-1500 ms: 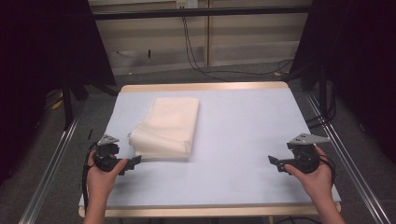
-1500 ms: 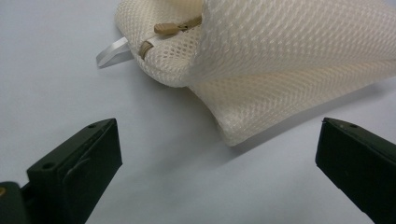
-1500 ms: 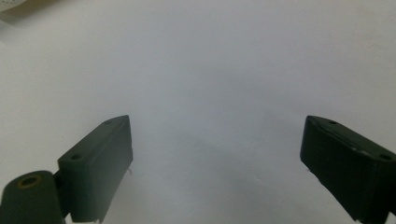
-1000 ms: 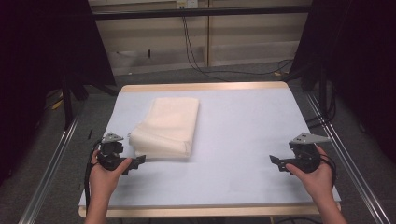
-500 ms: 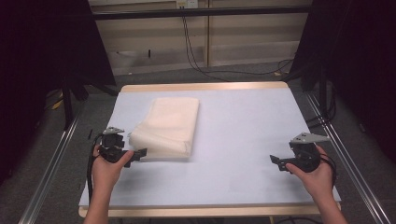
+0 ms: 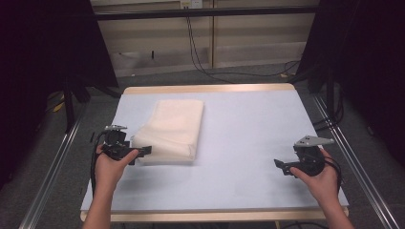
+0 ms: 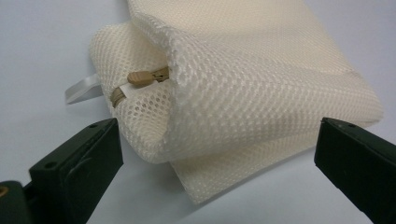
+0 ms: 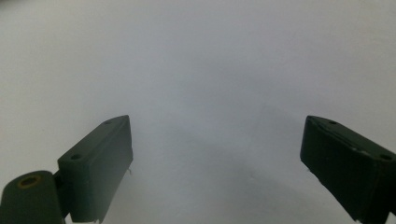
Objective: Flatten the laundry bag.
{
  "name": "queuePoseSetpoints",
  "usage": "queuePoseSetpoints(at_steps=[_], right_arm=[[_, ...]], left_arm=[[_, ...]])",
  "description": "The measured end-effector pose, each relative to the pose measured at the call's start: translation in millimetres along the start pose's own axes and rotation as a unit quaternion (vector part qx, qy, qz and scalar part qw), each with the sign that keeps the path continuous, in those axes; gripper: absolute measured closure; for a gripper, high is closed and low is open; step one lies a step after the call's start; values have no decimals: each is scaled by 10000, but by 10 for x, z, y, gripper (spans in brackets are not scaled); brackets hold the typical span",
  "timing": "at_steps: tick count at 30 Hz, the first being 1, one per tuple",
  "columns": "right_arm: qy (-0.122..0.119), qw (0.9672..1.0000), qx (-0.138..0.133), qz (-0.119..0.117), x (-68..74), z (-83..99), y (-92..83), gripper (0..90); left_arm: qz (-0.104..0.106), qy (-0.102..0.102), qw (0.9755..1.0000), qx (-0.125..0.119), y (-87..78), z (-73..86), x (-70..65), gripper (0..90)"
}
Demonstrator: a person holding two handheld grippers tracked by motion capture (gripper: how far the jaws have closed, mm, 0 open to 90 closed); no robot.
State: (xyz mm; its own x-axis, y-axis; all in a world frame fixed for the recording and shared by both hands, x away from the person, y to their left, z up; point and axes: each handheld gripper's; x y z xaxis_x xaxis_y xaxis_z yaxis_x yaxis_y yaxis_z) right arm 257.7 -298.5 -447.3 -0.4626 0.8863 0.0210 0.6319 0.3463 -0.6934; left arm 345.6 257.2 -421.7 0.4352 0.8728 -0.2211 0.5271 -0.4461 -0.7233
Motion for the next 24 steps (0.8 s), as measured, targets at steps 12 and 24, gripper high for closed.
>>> queuePoseSetpoints(at_steps=[12,24], right_arm=[[-67,10000,35,22,5,9,7,93],[-55,10000,42,0,15,7,9,97]], left_arm=[[-21,-15,9999,170,18,-21,42,208],[199,-57,9997,115,-21,-101,-9,423]])
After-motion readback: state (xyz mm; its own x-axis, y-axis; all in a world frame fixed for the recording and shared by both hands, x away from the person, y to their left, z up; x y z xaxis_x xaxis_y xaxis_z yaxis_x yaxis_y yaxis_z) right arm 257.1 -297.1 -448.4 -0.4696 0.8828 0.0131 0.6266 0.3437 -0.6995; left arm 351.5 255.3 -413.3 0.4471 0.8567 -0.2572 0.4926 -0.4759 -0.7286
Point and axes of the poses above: each handheld gripper's, and its own axes: y roughly forward along the jaws, z roughly out of its underside, x roughly to its left, and after that the axes turned 2 degrees about -z, right-handed
